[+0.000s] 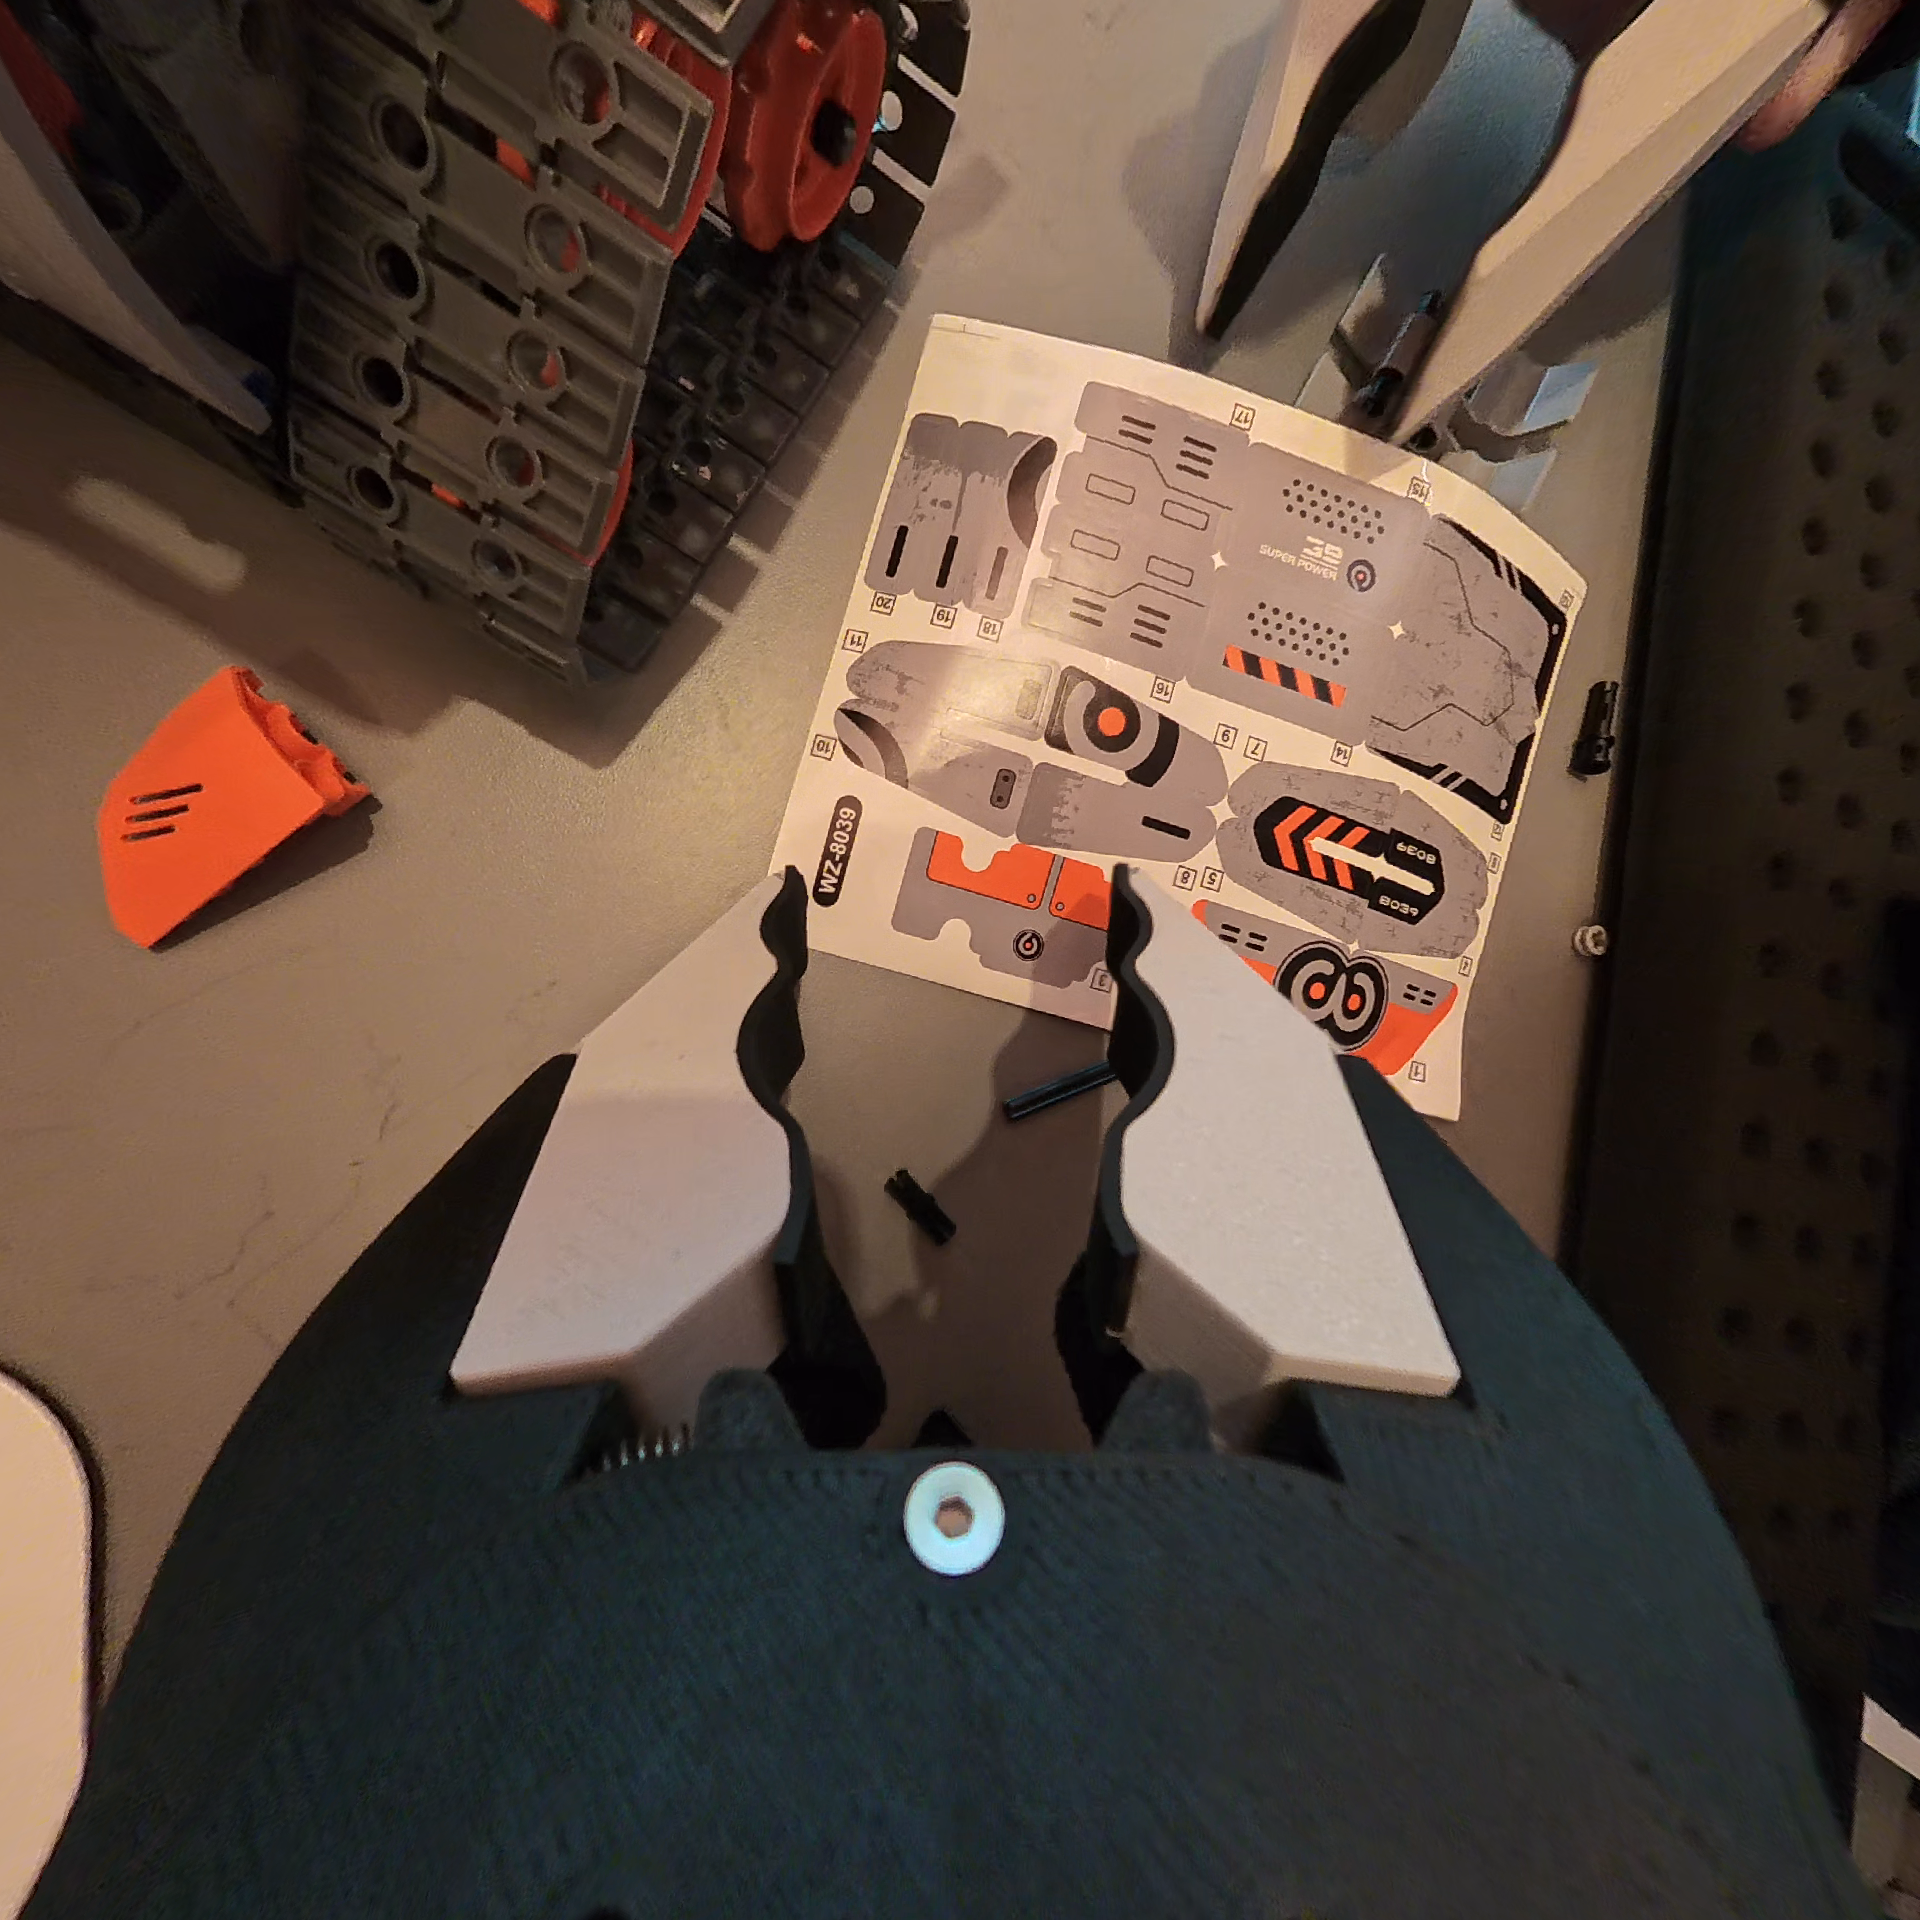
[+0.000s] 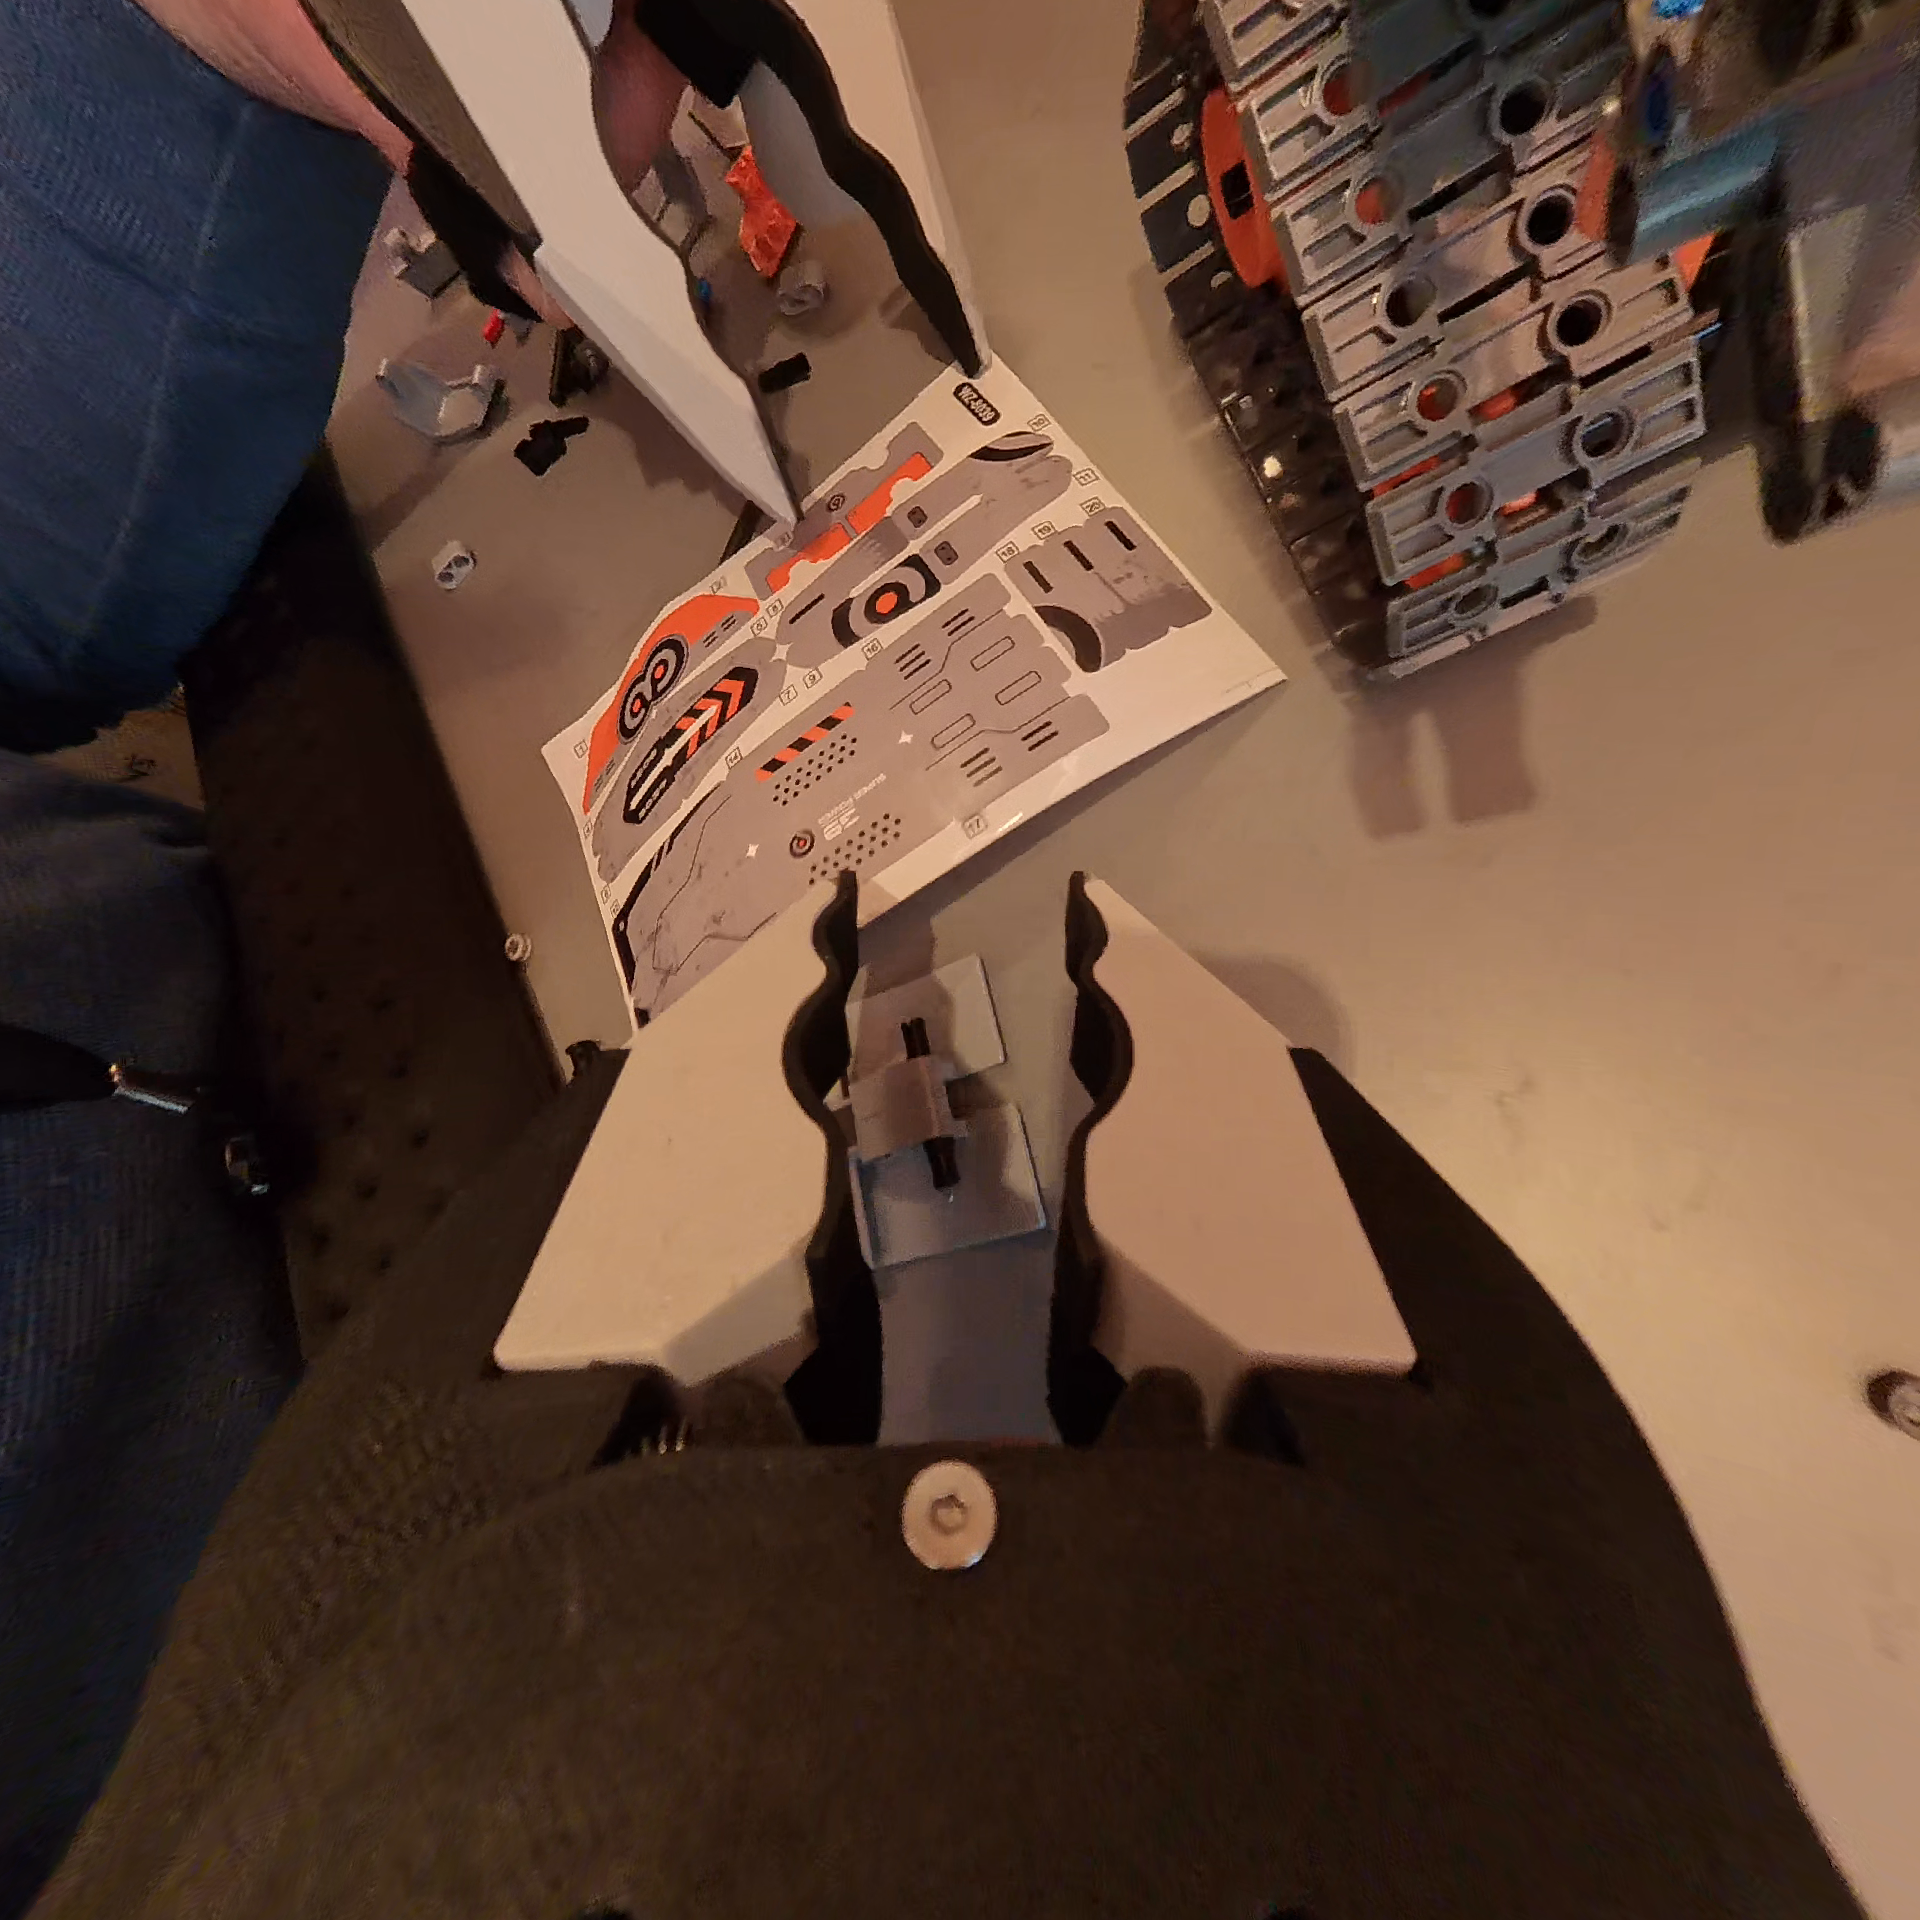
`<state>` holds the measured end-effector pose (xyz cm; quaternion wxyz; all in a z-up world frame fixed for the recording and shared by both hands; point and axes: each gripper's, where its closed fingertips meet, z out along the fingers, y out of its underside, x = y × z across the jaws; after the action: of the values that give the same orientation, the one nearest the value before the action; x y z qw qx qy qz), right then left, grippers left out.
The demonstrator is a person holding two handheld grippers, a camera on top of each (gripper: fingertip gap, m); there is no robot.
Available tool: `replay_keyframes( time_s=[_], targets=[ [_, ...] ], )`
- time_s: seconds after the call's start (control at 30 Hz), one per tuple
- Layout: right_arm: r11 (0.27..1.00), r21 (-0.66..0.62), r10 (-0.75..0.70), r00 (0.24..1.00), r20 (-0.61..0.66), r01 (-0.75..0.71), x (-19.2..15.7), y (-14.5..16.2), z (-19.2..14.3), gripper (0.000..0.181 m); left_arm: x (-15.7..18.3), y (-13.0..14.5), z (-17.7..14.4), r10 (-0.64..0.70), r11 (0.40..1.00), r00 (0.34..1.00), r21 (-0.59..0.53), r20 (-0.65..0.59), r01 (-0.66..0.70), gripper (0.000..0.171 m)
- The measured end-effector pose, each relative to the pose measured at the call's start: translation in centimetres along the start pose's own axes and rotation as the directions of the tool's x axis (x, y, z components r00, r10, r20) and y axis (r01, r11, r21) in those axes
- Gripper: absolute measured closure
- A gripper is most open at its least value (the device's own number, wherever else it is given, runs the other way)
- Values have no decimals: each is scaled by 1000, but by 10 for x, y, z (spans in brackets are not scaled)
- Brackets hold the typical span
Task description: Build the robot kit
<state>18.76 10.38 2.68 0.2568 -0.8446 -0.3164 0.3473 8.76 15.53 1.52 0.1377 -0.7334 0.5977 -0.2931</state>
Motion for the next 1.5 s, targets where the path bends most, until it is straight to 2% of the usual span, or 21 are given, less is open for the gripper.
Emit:
replay_keyframes(
  time_s=[0.17,0.23,0.5,0.7,0.77,0.9,1.0,1.07,1.17,1.27,1.4,1.5],
  targets=[
    [999,6,-31,999,12,31,-7,-4,12,169,1,-2,1,0,1000,1000,12,-6,0,116],
    [998,51,-21,999,24,20,-8,-10,12,180,2,-2,1,-2,1000,1000,16,-13,2,116],
    [982,165,-109,992,67,96,-22,-28,0,181,4,-2,-1,-3,1000,999,24,-34,4,115],
    [940,210,-285,957,59,267,-41,-41,-18,181,4,-12,-10,-9,995,998,100,-59,15,107],
    [898,256,-383,922,56,358,-52,-51,-29,181,11,-20,-14,-34,987,990,154,-134,55,104],
    [844,355,-431,903,4,401,-57,-73,-53,181,22,-26,-21,-94,963,948,214,-303,164,102],
    [811,441,-434,901,11,385,-65,-82,-69,181,44,-37,-22,-70,948,897,250,-436,196,103],
    [789,487,-431,902,7,373,-69,-84,-76,181,61,-48,-21,-29,937,849,282,-528,207,113],
    [801,509,-368,930,2,316,-59,-81,-79,181,83,-60,-24,43,923,788,327,-614,204,139],
    [815,516,-311,950,8,263,-49,-74,-79,181,95,-70,-31,98,902,744,374,-662,214,150],
    [836,514,-219,976,-12,194,-31,-67,-79,181,98,-83,-46,150,851,702,452,-696,266,167],
    [847,509,-166,986,-26,156,-22,-63,-77,181,94,-86,-45,160,836,721,481,-674,264,171]
  ],
)
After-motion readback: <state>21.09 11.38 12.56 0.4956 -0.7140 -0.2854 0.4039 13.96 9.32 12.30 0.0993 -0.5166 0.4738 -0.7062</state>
